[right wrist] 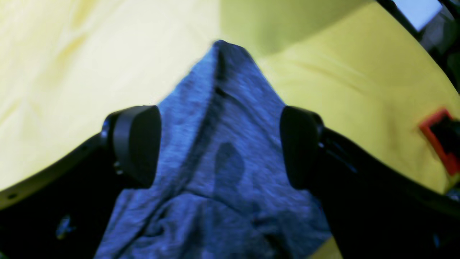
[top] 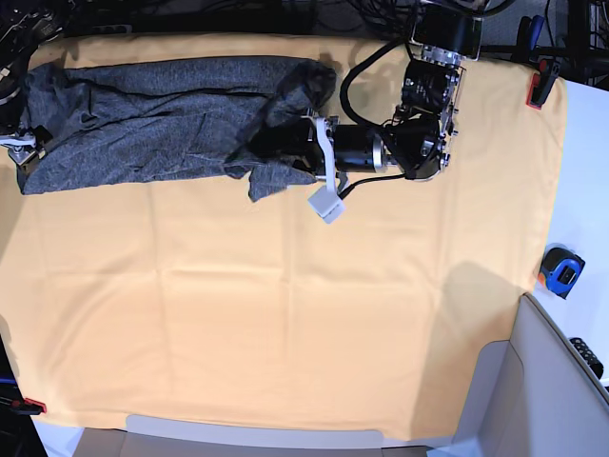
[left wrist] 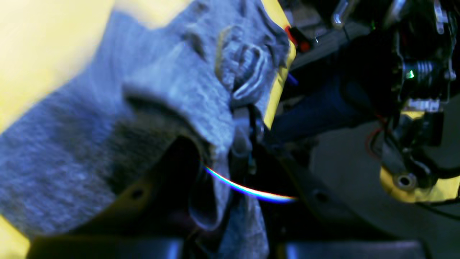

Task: Fold the T-shirt properly
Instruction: 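Grasp the strip end with the left gripper and lift it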

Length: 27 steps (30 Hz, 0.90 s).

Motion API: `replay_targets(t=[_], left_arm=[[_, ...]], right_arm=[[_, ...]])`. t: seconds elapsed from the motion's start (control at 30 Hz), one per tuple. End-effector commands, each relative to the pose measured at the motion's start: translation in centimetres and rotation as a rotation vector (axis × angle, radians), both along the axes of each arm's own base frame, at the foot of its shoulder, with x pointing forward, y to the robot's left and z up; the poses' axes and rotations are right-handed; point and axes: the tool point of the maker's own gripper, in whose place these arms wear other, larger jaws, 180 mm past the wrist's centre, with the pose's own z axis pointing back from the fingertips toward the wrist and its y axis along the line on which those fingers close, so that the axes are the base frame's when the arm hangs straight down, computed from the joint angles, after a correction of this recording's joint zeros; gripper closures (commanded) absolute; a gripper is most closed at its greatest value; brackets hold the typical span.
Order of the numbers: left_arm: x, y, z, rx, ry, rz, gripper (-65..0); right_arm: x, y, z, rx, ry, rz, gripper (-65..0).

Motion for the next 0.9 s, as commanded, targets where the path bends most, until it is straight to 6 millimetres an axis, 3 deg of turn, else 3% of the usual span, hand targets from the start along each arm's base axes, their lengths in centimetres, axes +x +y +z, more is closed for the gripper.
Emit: replay_targets(t=[0.0,0.1,0.37,0.63,0.87], left_arm=[[0.6,-0.2,0.7,-0.019,-0.015,-0.003,-0.2],[1.1,-0.9,0.9,-0.023,-0.026,-0.019,-0.2],[-0.2,-4.8,2.4,-0.054,-0.088,-0.140,-0.2],[-1.1,-7.2,3.6,-0.088,-0.132,-0.204,-0.2],[-0.9,-8.2,1.7,-0.079,-0.077,-0.198,-0.2]], right_arm=[[0.4,-0.9,1.3,-0.038,-0.030,0.001,-50.4],[0.2,-1.0,0.6,-0.024,-0.017,-0.004,-50.4],[0.2,-0.9,0.3,-0.015,-0.012,-0.005,-50.4],[0.1,-0.8,0.1,-0.011,-0.010,-0.004,-50.4],[0.1,-0.8,0.1,-0.010,-0.010,-0.005,-50.4]])
